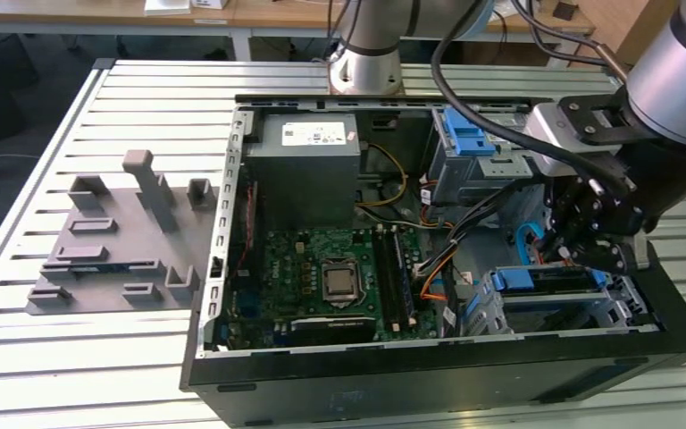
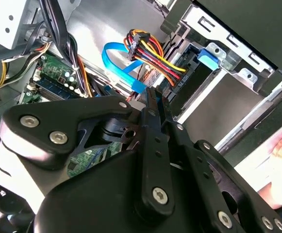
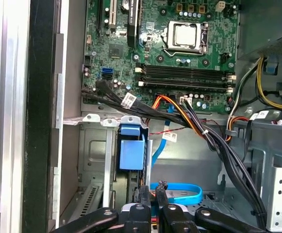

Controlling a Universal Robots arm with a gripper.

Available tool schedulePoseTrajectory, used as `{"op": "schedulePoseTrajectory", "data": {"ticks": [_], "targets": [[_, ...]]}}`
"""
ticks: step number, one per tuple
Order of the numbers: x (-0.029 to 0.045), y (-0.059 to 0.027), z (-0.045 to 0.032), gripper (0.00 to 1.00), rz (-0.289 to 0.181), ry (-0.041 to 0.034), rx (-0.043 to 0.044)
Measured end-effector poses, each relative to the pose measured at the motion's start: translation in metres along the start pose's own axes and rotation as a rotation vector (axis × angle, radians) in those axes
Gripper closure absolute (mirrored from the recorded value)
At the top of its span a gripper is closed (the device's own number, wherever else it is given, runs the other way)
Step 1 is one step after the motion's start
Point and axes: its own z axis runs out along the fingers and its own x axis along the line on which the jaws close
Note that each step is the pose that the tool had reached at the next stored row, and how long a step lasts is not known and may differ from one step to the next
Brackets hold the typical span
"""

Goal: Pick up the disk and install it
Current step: 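Insert the second disk wire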

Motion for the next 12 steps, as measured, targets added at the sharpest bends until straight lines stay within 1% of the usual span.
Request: {"op": "schedulePoseTrajectory", "data": {"ticks": [4,12], "targets": [[0.0019,0.0002,0.0021,0.84,0.000,0.0000,0.0002],[0.0069,0.0004,0.0038,0.84,0.000,0.0001,0.0001]]}}
